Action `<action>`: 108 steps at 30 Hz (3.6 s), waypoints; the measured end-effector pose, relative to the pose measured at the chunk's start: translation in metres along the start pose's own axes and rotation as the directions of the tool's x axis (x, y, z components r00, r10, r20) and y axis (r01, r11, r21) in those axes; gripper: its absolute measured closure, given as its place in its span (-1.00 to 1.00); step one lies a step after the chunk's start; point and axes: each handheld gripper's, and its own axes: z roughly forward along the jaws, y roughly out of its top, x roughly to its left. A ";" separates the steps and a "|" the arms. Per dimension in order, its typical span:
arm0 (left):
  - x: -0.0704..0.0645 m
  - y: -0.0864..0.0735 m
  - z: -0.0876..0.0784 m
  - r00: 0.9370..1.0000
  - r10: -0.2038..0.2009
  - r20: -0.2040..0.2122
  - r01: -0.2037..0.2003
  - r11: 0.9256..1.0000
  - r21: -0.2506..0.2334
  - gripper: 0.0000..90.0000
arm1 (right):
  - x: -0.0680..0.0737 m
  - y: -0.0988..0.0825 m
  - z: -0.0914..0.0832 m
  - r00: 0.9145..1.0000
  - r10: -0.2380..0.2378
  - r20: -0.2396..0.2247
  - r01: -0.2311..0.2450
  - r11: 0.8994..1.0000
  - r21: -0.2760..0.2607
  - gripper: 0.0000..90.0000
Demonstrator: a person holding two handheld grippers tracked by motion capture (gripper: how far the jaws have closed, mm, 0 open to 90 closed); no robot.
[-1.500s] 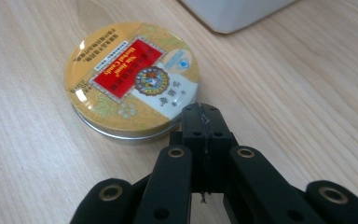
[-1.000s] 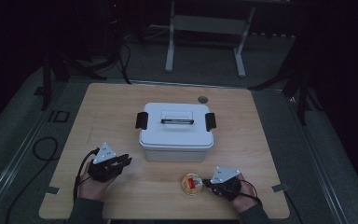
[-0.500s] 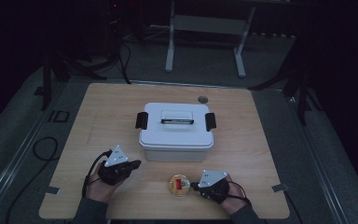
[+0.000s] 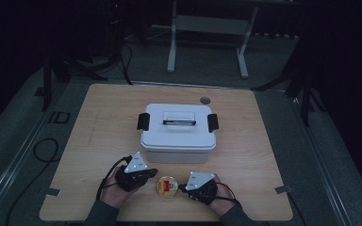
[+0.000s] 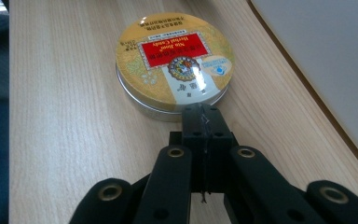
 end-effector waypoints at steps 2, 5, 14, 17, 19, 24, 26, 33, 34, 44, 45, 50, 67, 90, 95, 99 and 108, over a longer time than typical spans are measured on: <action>-0.007 0.004 0.007 1.000 0.017 0.026 -0.017 1.000 0.007 1.00 | 0.000 0.000 -0.001 1.000 0.000 0.002 0.000 1.000 -0.003 0.89; -0.018 0.011 0.019 0.997 0.045 0.066 -0.046 0.999 0.014 1.00 | -0.002 -0.002 -0.007 1.000 0.014 0.012 -0.014 1.000 -0.011 0.80; -0.045 0.019 0.048 0.980 0.122 0.158 -0.131 0.990 0.048 1.00 | -0.015 -0.015 -0.025 0.995 0.075 0.068 -0.074 0.997 -0.023 0.34; -0.049 0.019 0.053 0.977 0.136 0.165 -0.148 0.987 0.060 1.00 | -0.017 -0.017 -0.027 0.993 0.092 0.076 -0.090 0.995 -0.029 0.25; -0.048 0.017 0.055 0.977 0.139 0.165 -0.151 0.986 0.065 1.00 | -0.017 -0.017 -0.027 0.991 0.101 0.086 -0.099 0.995 -0.029 0.21; -0.042 0.013 0.054 0.982 0.129 0.136 -0.141 0.987 0.077 1.00 | -0.018 -0.018 -0.027 0.990 0.107 0.094 -0.105 0.994 -0.026 0.19; -0.037 0.011 0.051 0.986 0.122 0.115 -0.133 0.987 0.091 1.00 | -0.018 -0.018 -0.027 0.990 0.107 0.094 -0.105 0.994 -0.024 0.19; -0.021 -0.003 0.032 0.995 0.085 0.055 -0.091 0.989 0.118 0.99 | -0.018 -0.019 -0.029 0.990 0.103 0.092 -0.101 0.995 -0.023 0.18; -0.019 -0.005 0.028 0.996 0.077 0.049 -0.083 0.989 0.120 0.99 | -0.018 -0.019 -0.029 0.990 0.103 0.094 -0.102 0.995 -0.022 0.18; -0.017 -0.017 0.003 0.997 0.038 0.060 -0.045 0.993 0.105 0.99 | -0.018 -0.019 -0.030 0.990 0.106 0.093 -0.104 0.994 -0.026 0.19; -0.018 -0.016 0.004 0.997 0.042 0.071 -0.049 0.994 0.097 0.98 | -0.018 -0.019 -0.030 0.990 0.107 0.092 -0.105 0.994 -0.025 0.19; -0.024 -0.011 0.019 0.994 0.074 0.079 -0.085 0.987 0.137 0.98 | -0.018 -0.019 -0.028 0.991 0.099 0.088 -0.097 0.995 -0.020 0.19; 0.026 -0.036 -0.008 0.991 -0.074 -0.111 0.093 0.981 0.173 0.99 | -0.021 -0.020 -0.035 0.989 0.108 0.099 -0.105 0.994 -0.026 0.18; 0.017 -0.041 0.001 0.998 -0.054 -0.044 0.061 0.983 0.175 0.71 | -0.076 -0.004 -0.114 0.969 0.099 0.224 -0.097 0.995 -0.020 0.15; 0.016 -0.042 0.001 0.998 -0.051 -0.039 0.057 0.984 0.171 0.62 | -0.092 0.009 -0.134 0.969 0.096 0.227 -0.093 0.995 -0.022 0.14; 0.015 -0.042 0.001 0.998 -0.044 -0.041 0.051 0.984 0.171 0.57 | -0.108 0.018 -0.149 0.971 0.098 0.216 -0.096 0.995 -0.020 0.15; 0.015 -0.042 0.001 0.998 -0.045 -0.037 0.051 0.984 0.169 0.55 | -0.135 0.042 -0.167 0.979 0.015 0.204 -0.027 0.998 0.055 0.20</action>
